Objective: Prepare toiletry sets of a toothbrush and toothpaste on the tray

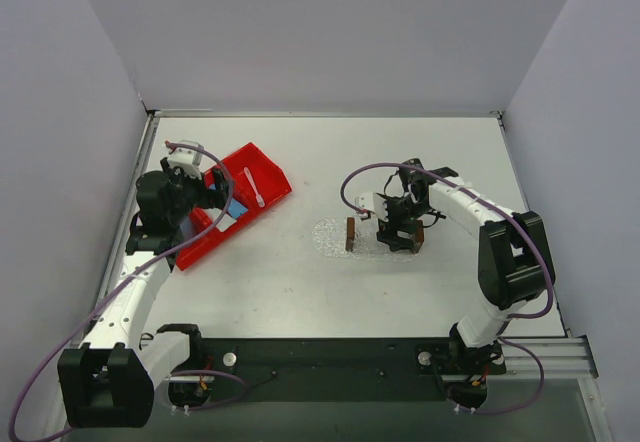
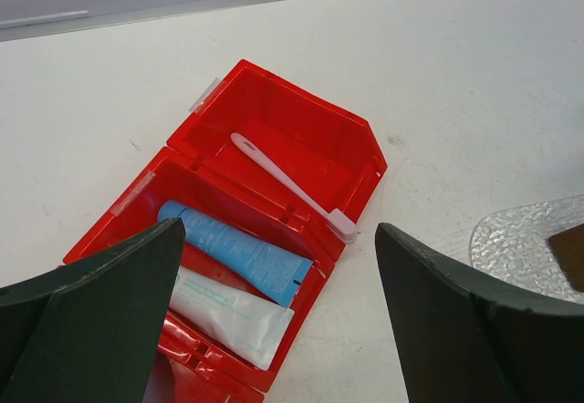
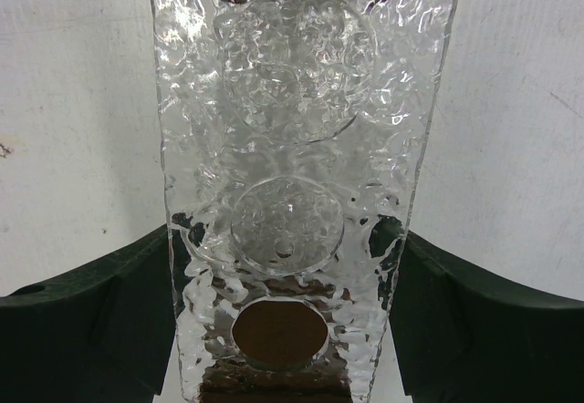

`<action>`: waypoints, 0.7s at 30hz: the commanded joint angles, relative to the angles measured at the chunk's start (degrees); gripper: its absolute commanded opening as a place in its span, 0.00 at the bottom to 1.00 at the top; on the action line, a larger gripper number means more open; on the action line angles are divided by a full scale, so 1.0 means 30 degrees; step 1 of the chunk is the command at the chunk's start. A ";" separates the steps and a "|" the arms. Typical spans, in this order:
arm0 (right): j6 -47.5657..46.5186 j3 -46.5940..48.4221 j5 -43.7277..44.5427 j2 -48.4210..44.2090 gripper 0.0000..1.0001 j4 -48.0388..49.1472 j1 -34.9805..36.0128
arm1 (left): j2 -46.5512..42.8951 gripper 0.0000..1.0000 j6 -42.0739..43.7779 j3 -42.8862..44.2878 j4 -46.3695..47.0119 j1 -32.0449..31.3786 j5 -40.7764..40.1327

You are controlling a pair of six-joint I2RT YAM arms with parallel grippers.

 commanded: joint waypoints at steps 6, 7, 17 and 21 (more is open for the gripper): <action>-0.0256 0.0224 -0.1011 -0.0112 0.23 -0.1080 -0.0045 | -0.0377 0.96 0.0308 -0.0013 0.0766 0.0075 0.0349; -0.0226 0.0224 -0.1011 -0.0054 0.24 -0.1080 -0.0045 | -0.0348 0.96 0.0308 -0.0042 0.0766 0.0075 0.0320; 0.0712 0.0313 -0.0923 0.0005 0.33 -0.0875 -0.0045 | -0.0436 0.96 0.0337 -0.0042 0.0766 0.0075 0.0378; 0.0858 0.0283 -0.0836 -0.0112 0.35 -0.0670 -0.0045 | -0.0407 0.96 0.0337 -0.0071 0.0766 0.0075 0.0408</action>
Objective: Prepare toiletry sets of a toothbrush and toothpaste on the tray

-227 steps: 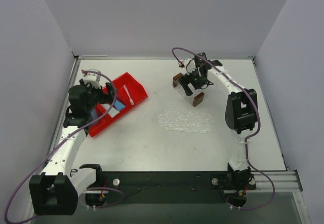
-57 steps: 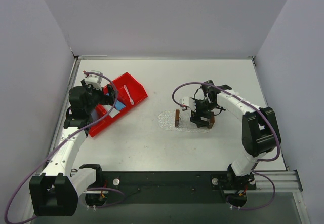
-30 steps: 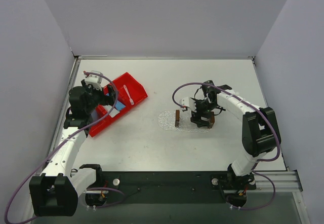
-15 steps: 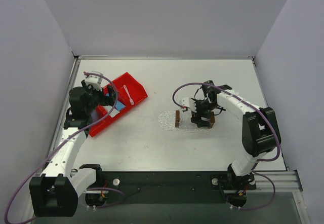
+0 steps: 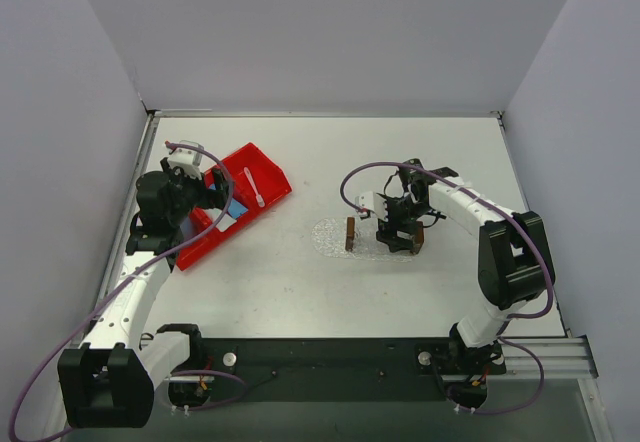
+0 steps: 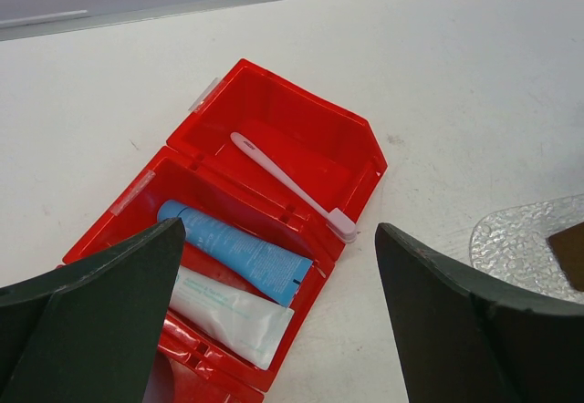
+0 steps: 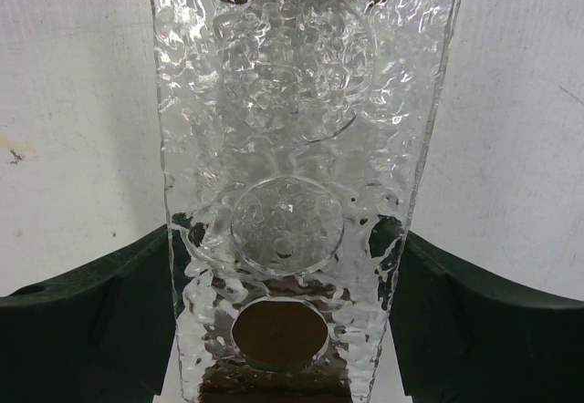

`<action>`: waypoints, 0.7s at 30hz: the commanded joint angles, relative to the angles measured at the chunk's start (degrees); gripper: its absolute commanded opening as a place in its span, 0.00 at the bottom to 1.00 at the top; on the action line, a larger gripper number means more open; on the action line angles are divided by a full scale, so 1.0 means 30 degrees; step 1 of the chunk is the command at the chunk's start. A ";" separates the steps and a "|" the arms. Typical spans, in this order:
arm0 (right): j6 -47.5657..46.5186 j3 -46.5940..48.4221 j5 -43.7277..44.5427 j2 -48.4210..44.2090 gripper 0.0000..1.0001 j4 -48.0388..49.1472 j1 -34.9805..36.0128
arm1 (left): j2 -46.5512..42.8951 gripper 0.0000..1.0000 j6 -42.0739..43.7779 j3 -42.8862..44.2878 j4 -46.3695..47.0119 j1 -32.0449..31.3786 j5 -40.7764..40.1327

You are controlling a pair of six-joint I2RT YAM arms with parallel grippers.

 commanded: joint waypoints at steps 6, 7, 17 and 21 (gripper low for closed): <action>0.0495 0.0400 -0.0660 -0.0170 0.42 -0.0479 -0.0045 | -0.0407 0.96 0.0300 -0.0013 0.0766 0.0075 0.0401; 0.0495 0.0429 -0.0660 -0.0200 0.43 -0.0479 -0.0045 | -0.0406 0.96 0.0329 -0.0042 0.0766 0.0075 0.0430; 0.0642 0.0810 -0.0455 -0.0434 0.63 -0.0479 -0.0103 | -0.0435 0.96 0.0300 -0.0013 0.0766 0.0075 0.0430; 0.0700 0.0986 -0.0367 -0.0551 0.70 -0.0479 -0.0133 | -0.0436 0.96 0.0271 -0.0013 0.0766 0.0075 0.0459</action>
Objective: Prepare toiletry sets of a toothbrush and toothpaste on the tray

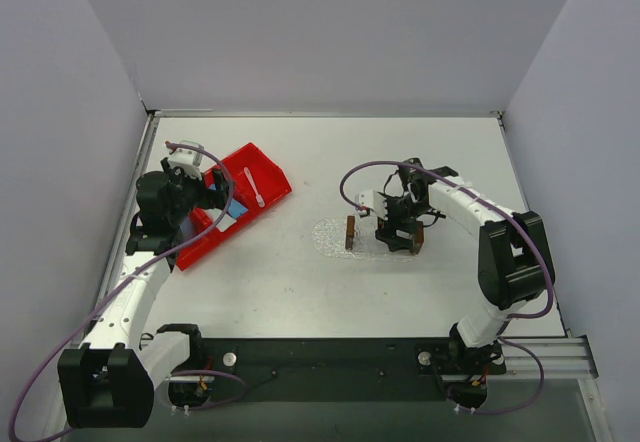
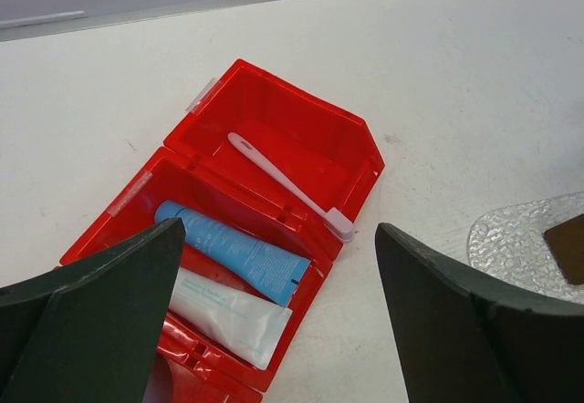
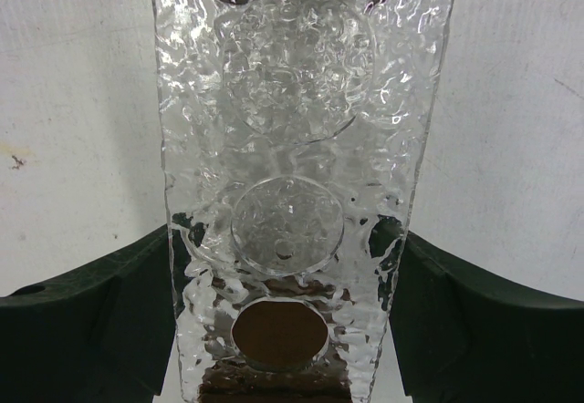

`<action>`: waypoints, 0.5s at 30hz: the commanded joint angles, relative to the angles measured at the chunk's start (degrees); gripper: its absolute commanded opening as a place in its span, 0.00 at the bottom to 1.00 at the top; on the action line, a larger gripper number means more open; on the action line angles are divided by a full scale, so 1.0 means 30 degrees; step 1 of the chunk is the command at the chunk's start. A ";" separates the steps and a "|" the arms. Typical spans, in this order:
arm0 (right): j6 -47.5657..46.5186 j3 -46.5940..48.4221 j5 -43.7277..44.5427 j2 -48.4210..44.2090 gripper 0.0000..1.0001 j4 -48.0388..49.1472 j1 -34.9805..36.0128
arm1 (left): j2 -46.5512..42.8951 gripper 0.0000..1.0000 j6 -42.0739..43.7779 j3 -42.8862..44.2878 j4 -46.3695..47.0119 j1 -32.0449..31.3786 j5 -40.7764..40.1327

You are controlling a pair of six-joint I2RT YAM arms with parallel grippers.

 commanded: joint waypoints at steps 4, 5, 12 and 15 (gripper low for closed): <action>0.0198 0.1074 -0.0366 -0.0669 0.86 -0.0487 -0.0133 | -0.0428 0.96 0.0264 -0.0006 0.0766 0.0075 0.0321; 0.0227 0.1075 -0.0337 -0.0669 0.86 -0.0487 -0.0162 | -0.0457 0.96 0.0264 0.0023 0.0766 0.0075 0.0350; 0.0082 0.1104 -0.0220 -0.0727 0.89 -0.0545 -0.0162 | -0.0458 0.96 0.0264 -0.0035 0.0766 0.0075 0.0321; -0.0035 0.1162 -0.0190 -0.0902 0.89 -0.0575 -0.0133 | -0.0458 0.96 0.0264 -0.0035 0.0766 0.0075 0.0350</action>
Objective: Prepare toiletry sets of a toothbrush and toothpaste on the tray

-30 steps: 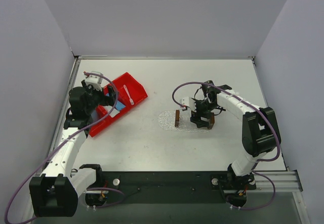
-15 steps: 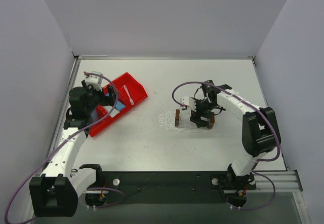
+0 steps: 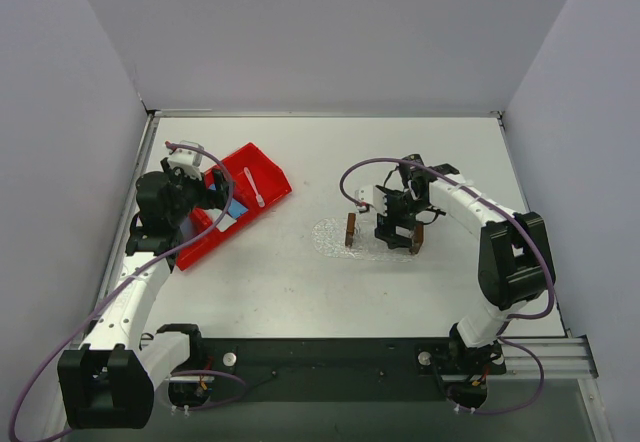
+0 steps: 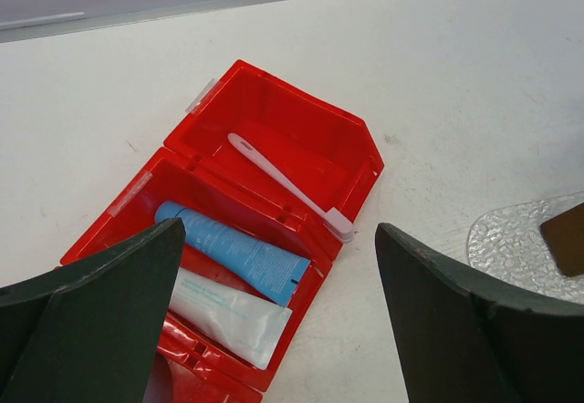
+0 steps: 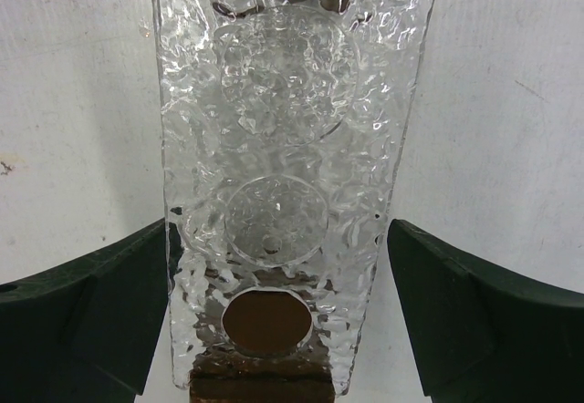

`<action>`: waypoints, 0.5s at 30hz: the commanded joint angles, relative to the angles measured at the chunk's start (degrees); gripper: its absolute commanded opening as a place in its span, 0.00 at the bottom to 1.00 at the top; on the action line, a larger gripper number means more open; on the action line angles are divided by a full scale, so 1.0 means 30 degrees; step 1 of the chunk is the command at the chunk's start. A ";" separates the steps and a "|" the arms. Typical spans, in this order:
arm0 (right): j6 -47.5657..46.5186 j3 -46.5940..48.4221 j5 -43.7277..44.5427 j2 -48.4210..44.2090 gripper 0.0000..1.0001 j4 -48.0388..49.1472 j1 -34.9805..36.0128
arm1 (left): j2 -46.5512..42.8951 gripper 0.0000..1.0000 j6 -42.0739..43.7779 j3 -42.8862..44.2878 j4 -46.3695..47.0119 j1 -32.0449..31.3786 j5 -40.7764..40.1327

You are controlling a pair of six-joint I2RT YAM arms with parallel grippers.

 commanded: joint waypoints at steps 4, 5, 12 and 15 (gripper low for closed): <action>-0.0539 0.0718 -0.0285 -0.0991 0.90 -0.0830 -0.0118 | -0.0443 0.96 0.0264 0.0016 0.0766 0.0075 0.0306; -0.0598 0.0719 -0.0285 -0.0991 0.90 -0.1005 -0.0148 | -0.0414 0.96 0.0264 0.0016 0.0766 0.0075 0.0306; -0.1096 0.0982 -0.0402 -0.0786 0.88 -0.1739 -0.0002 | -0.0473 0.96 0.0264 -0.0013 0.0766 0.0075 0.0307; -0.1272 0.0836 -0.0286 -0.0757 0.87 -0.1797 0.0086 | -0.0473 0.96 0.0264 0.0016 0.0766 0.0075 0.0306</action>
